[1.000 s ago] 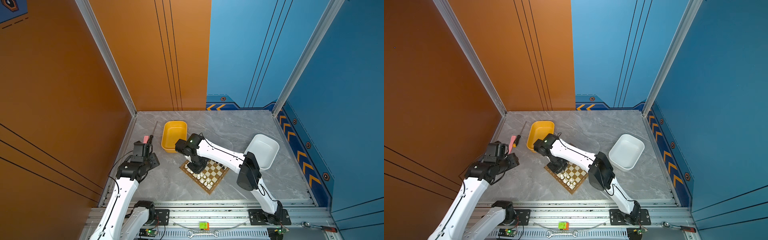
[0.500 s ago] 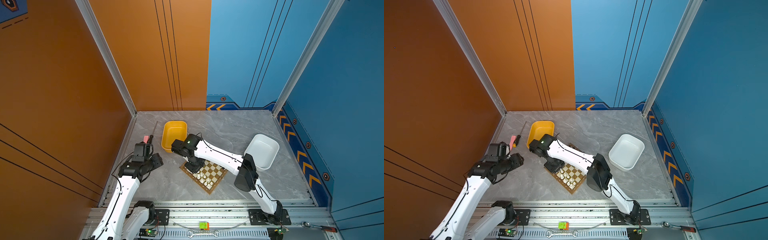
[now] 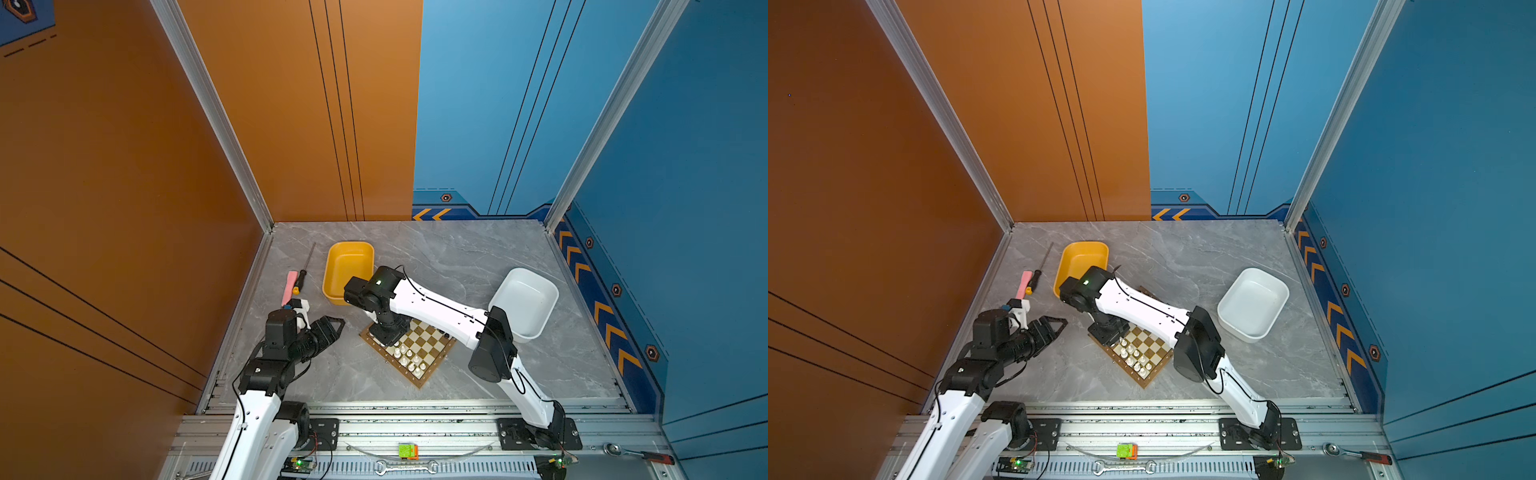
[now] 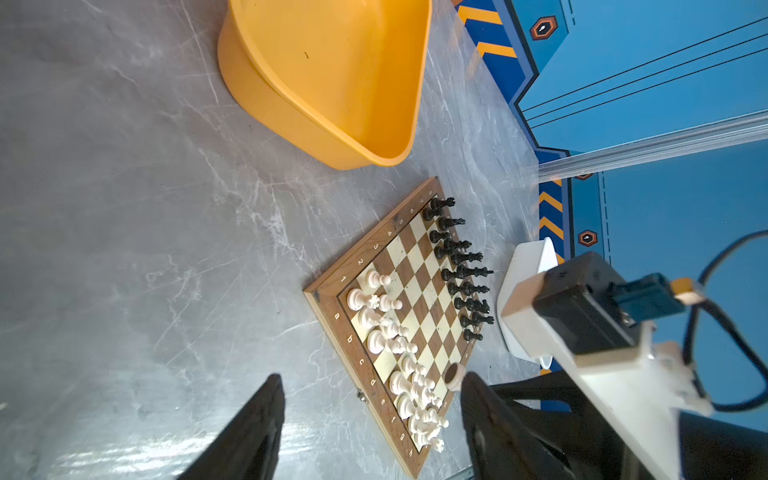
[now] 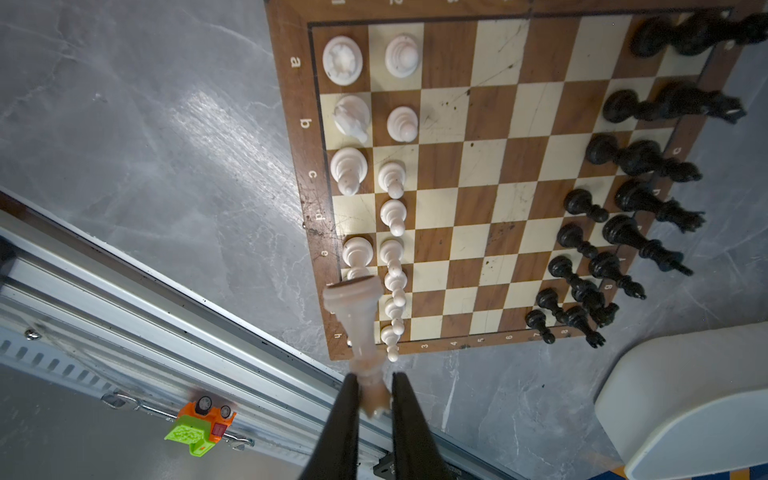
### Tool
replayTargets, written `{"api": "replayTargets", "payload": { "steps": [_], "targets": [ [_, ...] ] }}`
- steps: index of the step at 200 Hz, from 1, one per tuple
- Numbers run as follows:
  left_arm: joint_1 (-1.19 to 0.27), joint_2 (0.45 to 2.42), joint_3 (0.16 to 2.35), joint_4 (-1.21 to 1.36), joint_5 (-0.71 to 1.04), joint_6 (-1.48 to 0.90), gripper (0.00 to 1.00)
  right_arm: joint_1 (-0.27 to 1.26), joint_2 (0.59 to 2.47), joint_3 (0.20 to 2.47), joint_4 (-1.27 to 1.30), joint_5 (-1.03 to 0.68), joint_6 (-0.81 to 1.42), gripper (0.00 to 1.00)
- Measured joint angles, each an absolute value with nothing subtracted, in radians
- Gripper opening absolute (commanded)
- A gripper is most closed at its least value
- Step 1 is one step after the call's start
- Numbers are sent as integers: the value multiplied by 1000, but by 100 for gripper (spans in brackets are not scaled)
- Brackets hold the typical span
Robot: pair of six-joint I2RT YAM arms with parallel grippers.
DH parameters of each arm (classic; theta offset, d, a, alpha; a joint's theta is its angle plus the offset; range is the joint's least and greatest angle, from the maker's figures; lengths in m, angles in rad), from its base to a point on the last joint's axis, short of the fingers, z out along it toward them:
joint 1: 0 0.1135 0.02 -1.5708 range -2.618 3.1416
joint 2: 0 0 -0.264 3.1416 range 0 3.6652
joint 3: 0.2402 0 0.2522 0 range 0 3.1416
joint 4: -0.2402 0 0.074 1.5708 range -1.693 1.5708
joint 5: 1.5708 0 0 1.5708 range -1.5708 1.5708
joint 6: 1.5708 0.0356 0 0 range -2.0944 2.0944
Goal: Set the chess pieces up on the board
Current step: 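Carry the queen over the board with the right gripper while the left gripper withdraws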
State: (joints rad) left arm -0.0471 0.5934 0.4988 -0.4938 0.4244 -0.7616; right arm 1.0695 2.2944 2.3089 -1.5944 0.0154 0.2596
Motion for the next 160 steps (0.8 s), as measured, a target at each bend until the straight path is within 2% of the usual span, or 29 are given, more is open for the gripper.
{"api": "replayTargets", "payload": {
  "steps": [55,108,160],
  "targets": [
    [-47,514,501,-566,403,-761,68,1105,2294,2299,-1609,85,259,17],
    [-47,522,538,-633,358,-749,69,1182,2299,2300,-1609,196,239,17],
    [-34,587,619,-669,335,-688,69,1199,2379,2316,-1610,276,231,17]
  ]
}}
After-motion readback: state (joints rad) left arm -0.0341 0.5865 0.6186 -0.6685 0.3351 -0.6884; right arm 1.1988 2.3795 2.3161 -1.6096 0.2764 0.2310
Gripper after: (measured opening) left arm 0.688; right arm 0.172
